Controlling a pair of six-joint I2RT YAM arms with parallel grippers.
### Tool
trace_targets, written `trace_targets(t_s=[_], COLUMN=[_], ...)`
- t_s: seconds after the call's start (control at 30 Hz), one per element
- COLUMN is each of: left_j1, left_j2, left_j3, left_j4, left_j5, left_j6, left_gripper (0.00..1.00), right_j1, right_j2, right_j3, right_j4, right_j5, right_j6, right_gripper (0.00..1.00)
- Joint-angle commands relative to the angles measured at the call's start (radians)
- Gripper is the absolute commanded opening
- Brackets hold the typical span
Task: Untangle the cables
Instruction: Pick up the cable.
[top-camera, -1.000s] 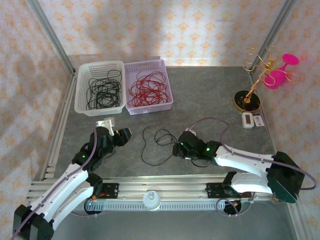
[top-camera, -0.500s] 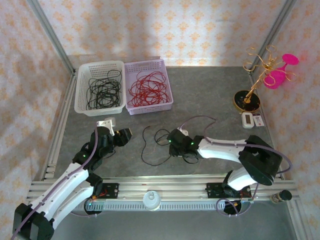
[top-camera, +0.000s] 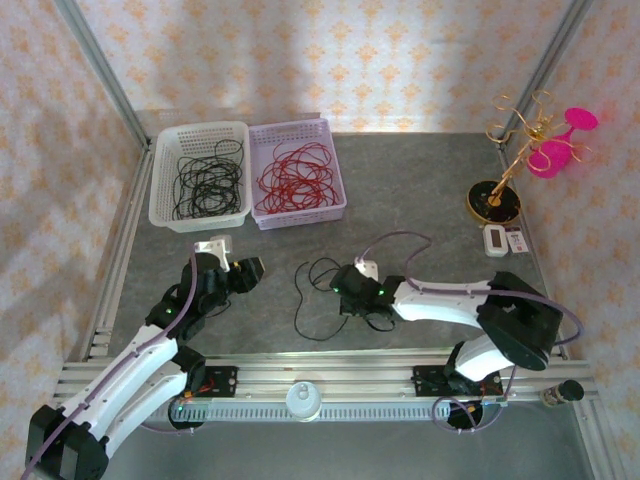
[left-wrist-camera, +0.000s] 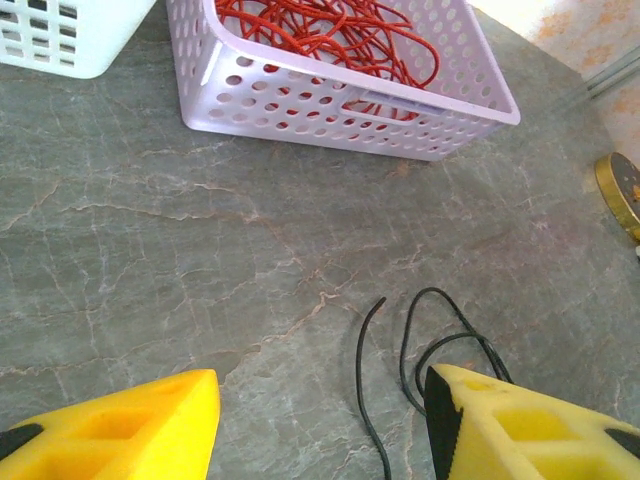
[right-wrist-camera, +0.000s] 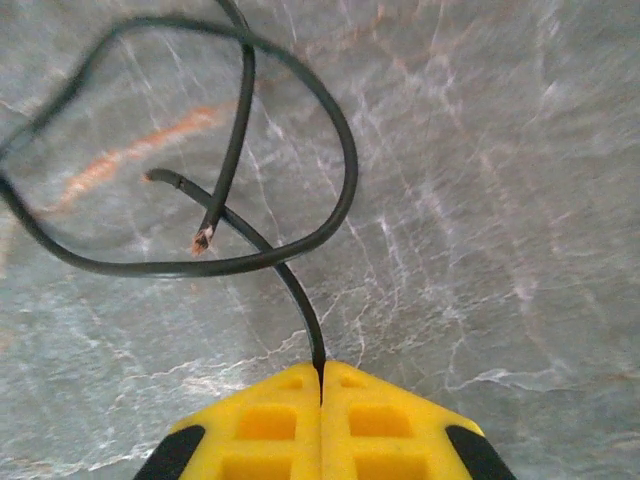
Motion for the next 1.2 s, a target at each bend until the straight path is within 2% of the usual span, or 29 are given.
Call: trace_targets(t_s=[0.0,0.13,0.3,0.5,0.63,0.77,0.87,1.07,1.17], left_j1=[-0.009,-0.010,-0.020,-0.049,-0.055,-0.064,-0.104,-0.220,-0.262], left_j2=[-0.023,-0.020,0.006,0.058,0.080,0.108,0.134,0.242,0.324], left_j3=[0.036,0.058,0.105,0.177,0.210,0.212,0.216,0.238,0.261], left_j4=[0.018,0.048,0.084,0.203,0.321,0.466,0.576,0.618,0.638], left_j5=[0.034,0.085,0.158,0.343,0.435,0.493,0.510,0.522,0.515], left_j6=[0.036,0.062,0.118,0.188,0.189,0.145,0.102,0.203,0.243], left_gripper=[0.58,0.58,0.58,0.60,0.64,0.65,0.65,0.67,0.69], right_j1=[0.006,0.006,0.005,0.000,-0.057,-0.110,-0.118,-0.138,-0.139], right_j2=[-0.143,-0.293,-0.388,-0.424,-0.422,-0.426,-0.436,-0.400,-0.377], right_j3=[0.045,0.096,0.206,0.251,0.277,0.288,0.278,0.358,0.407], right_j4=[-0.059,-0.105,-0.170,-0.038,0.041,0.125,0.199,0.269,0.285], right_j5=[0.159,0.233,0.303,0.232,0.159,0.062,-0.019,-0.062,-0.132], right_j6=[-0.046,-0.198,-0.365,-0.666,-0.758,-0.769,-0.745,-0.651,-0.623], right_gripper=[0.00,0.00,0.00,0.00,0.00,0.00,0.00,0.00,0.00])
